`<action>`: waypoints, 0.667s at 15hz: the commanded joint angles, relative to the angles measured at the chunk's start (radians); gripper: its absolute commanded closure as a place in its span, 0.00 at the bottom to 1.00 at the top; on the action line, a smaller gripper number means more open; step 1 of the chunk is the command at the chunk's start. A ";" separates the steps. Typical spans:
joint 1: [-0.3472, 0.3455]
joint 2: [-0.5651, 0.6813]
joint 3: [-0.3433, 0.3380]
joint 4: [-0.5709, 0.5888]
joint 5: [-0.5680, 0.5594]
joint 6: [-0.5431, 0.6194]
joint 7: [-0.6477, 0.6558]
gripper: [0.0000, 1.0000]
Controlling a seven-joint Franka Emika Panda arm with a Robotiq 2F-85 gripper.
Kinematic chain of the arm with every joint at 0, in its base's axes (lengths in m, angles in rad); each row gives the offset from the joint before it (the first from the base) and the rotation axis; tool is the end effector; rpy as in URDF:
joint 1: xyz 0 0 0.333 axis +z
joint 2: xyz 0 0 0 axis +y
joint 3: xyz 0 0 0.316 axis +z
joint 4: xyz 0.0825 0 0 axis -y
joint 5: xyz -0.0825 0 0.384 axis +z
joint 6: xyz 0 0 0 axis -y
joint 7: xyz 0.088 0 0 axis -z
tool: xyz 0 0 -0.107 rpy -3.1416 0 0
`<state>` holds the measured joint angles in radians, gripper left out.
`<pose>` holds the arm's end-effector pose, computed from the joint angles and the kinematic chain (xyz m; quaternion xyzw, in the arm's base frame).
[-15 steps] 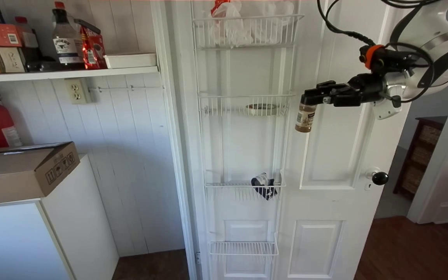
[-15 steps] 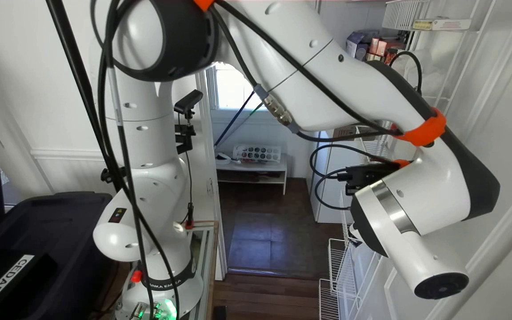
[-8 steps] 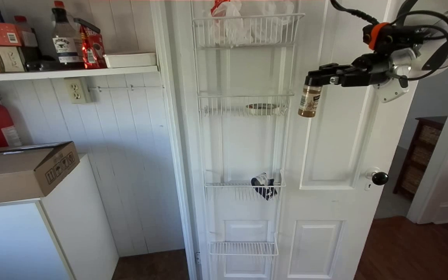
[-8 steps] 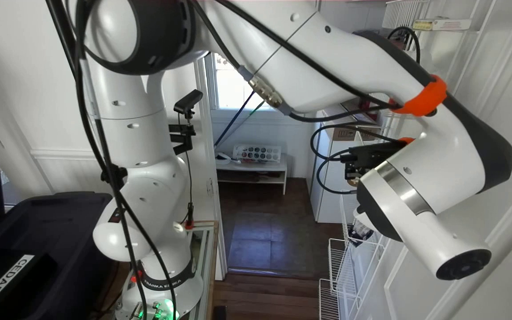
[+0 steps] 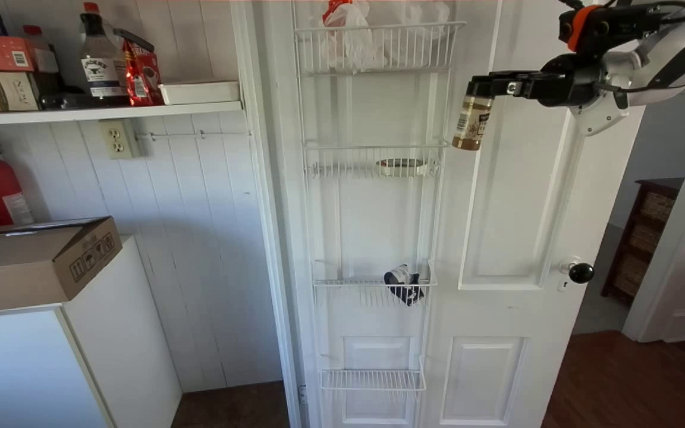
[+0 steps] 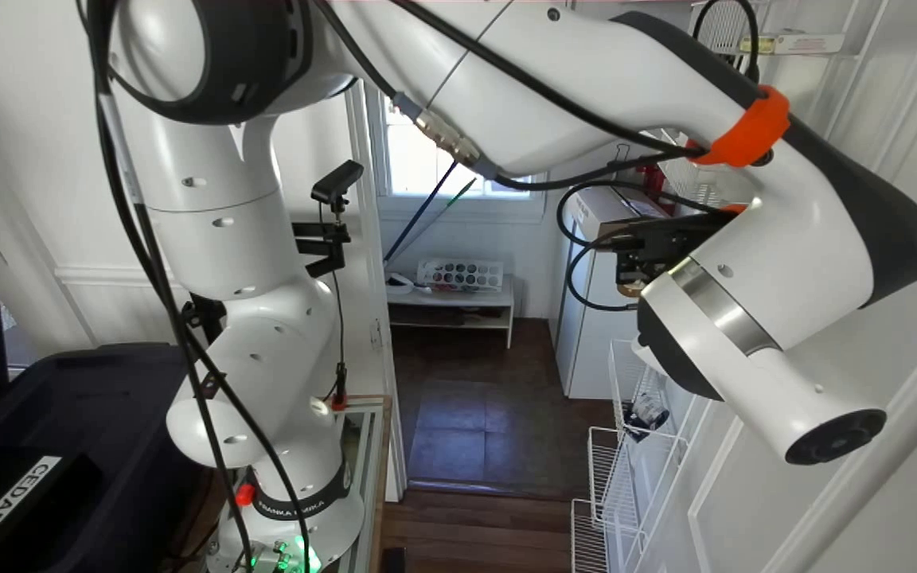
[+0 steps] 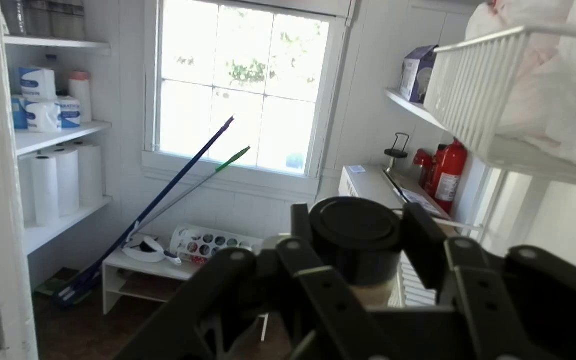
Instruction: Move the spice bottle to the rack above it
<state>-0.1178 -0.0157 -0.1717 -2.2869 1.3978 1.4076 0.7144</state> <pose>0.4785 -0.0195 0.4055 -0.5268 0.4835 0.4445 0.5396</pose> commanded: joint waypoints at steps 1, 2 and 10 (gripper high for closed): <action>-0.007 -0.024 0.014 -0.021 0.107 -0.041 0.016 0.76; -0.005 -0.020 0.017 -0.023 0.135 -0.052 0.011 0.76; 0.009 0.002 0.049 -0.031 0.199 0.028 -0.006 0.76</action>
<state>-0.1132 -0.0062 -0.1370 -2.3039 1.5685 1.3931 0.7138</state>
